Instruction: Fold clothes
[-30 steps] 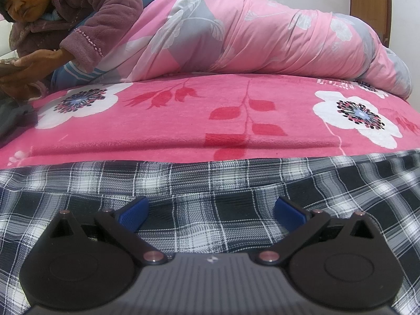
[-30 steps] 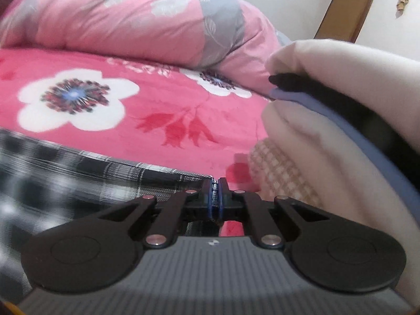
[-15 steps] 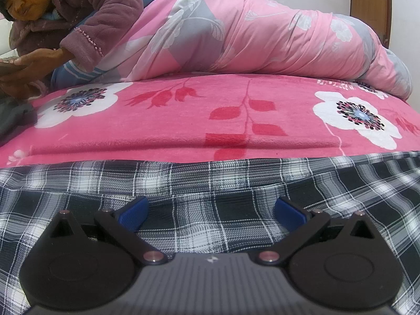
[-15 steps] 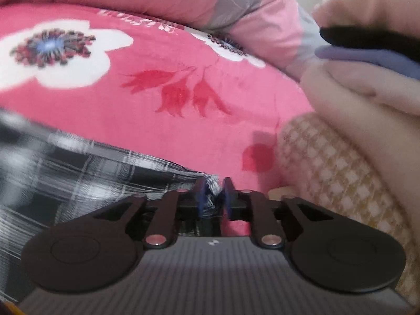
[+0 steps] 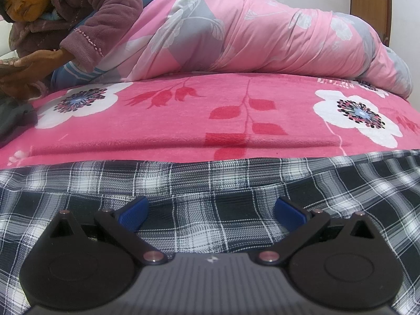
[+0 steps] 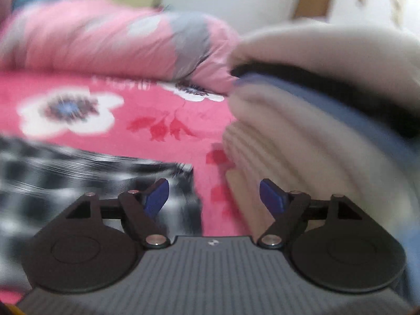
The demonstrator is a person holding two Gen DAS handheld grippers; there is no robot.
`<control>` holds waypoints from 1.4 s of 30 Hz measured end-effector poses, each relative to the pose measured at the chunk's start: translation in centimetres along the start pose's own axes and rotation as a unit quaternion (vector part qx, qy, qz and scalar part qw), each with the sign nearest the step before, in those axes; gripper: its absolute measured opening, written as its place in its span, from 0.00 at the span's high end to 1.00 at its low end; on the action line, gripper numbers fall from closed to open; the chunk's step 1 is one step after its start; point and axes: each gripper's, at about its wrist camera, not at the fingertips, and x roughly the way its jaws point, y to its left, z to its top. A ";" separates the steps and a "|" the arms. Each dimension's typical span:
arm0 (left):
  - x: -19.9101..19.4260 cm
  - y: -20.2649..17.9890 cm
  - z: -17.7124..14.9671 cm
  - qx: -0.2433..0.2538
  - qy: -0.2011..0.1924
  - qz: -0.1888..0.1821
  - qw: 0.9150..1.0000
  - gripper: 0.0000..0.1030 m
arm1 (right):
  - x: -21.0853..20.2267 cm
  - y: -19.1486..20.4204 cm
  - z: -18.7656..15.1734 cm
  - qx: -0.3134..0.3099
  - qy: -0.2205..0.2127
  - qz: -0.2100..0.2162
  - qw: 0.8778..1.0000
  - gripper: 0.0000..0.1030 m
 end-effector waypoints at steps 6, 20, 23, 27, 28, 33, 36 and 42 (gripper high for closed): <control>0.0 -0.2 0.1 0.003 0.001 0.004 1.000 0.00 | -3.0 -5.4 -5.6 0.209 0.067 0.073 0.973 0.33; 0.0 -0.3 0.0 0.005 0.001 0.009 1.000 0.00 | 0.9 -5.7 -5.0 0.317 0.054 0.130 0.938 0.96; 0.0 -0.3 0.0 0.005 0.001 0.008 1.000 0.00 | -1.3 -6.3 -4.3 0.313 0.037 0.111 0.942 0.96; 0.0 -0.3 0.0 0.004 0.001 0.007 1.000 0.00 | 1.7 -6.5 -6.5 0.292 0.110 0.082 0.946 0.93; 0.0 -0.3 0.0 0.004 0.001 0.007 1.000 0.00 | 2.2 -6.7 -7.1 0.298 0.105 0.088 0.945 0.93; 0.0 -0.3 0.1 0.005 0.001 0.009 1.000 0.00 | -0.7 -5.7 -5.8 0.258 0.048 -0.010 0.965 0.73; 0.0 -0.4 0.1 0.006 0.001 0.010 1.000 0.00 | -2.9 -3.2 -4.5 0.175 0.000 -0.054 0.983 0.73; 0.0 -0.2 0.1 0.003 -0.001 0.011 1.000 0.00 | -0.4 5.9 0.6 -0.011 -0.005 0.097 0.995 0.73</control>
